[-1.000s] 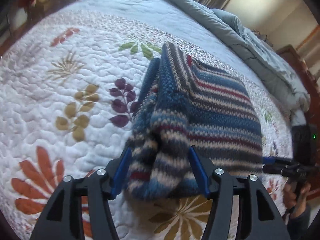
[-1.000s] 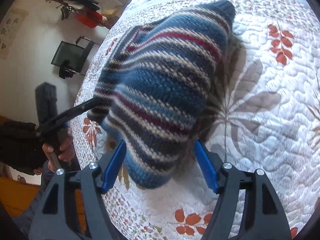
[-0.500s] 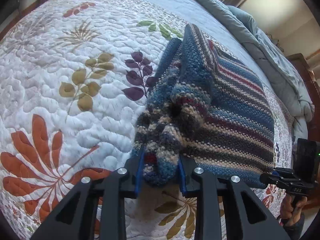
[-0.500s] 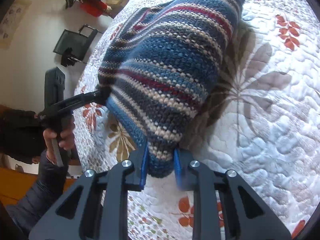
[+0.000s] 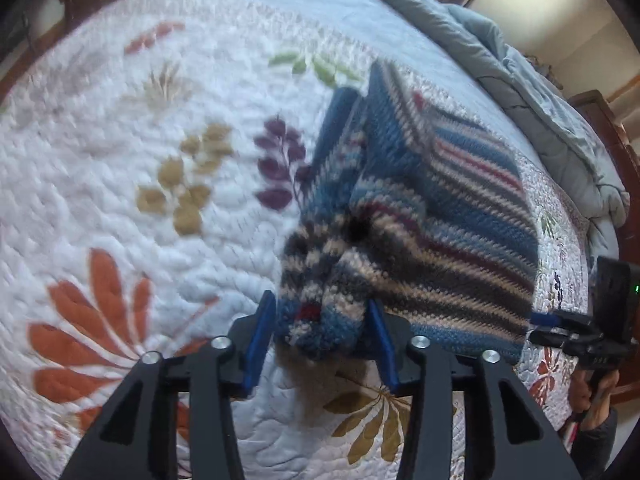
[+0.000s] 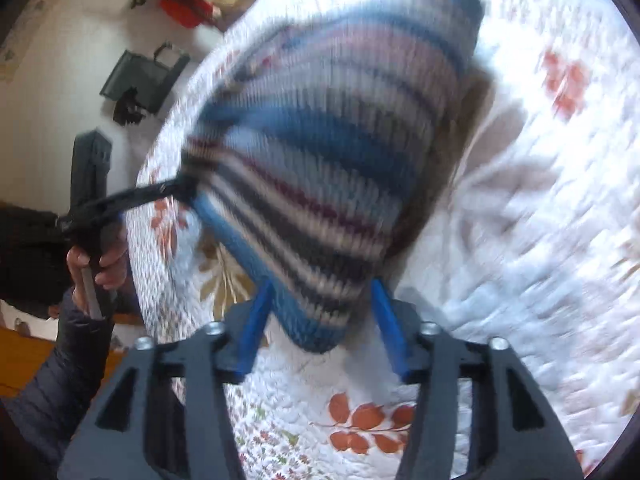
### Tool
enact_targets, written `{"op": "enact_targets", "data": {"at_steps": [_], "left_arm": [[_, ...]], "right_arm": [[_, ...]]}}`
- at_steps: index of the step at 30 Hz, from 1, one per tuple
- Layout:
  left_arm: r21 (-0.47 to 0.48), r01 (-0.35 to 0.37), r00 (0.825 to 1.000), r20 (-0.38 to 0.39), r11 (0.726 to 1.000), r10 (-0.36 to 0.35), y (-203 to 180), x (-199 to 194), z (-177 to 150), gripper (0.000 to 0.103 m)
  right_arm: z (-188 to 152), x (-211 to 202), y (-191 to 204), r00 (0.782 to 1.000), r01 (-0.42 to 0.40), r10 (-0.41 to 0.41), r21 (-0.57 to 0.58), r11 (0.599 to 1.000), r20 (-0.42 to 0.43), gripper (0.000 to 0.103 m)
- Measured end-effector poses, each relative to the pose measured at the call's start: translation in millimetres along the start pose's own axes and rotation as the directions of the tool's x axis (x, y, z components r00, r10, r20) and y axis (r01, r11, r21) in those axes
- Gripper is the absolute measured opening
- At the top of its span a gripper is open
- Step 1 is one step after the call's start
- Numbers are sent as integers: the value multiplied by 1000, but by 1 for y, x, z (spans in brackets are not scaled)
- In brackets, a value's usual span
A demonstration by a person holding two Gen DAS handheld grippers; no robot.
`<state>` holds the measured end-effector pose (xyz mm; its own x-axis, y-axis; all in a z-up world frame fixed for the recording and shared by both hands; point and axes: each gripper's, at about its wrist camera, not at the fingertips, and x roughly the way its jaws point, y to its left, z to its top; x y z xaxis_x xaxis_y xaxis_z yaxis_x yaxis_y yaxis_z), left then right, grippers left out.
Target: Fold small clothes
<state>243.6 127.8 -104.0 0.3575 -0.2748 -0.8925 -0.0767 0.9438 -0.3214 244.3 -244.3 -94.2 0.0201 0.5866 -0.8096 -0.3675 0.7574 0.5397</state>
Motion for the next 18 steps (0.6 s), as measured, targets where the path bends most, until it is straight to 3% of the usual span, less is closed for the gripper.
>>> {"op": "enact_targets", "data": {"at_steps": [3,6,8,10,15,16,18], "left_arm": [[39,-57,995,83,998,54,-10,-21,28,57],[51,-53,997,62,997,50,-29,-7,71,58],[53,-72,997,43,996,70,-42,12,96,58],[60,-97,995,17,993,96,-56,38,118,58],[64,-125,992,-13,990,126,-69,76,146,57],[61,-115,993,-14,992,116,-69,78,148,56],[43,-55,998,-28,998,56,-68,82,156,22]], "right_arm": [[26,-30,-13,995,16,-21,56,998,99,57],[56,-45,-33,986,6,-31,148,989,166,59],[71,-46,-46,981,-16,-21,186,982,193,69],[89,-40,-58,982,-11,-27,198,980,188,74],[111,-9,-71,986,10,-47,223,975,160,74],[114,-6,-74,985,13,-50,224,974,163,74],[118,1,-76,985,0,-39,227,974,168,71]]}}
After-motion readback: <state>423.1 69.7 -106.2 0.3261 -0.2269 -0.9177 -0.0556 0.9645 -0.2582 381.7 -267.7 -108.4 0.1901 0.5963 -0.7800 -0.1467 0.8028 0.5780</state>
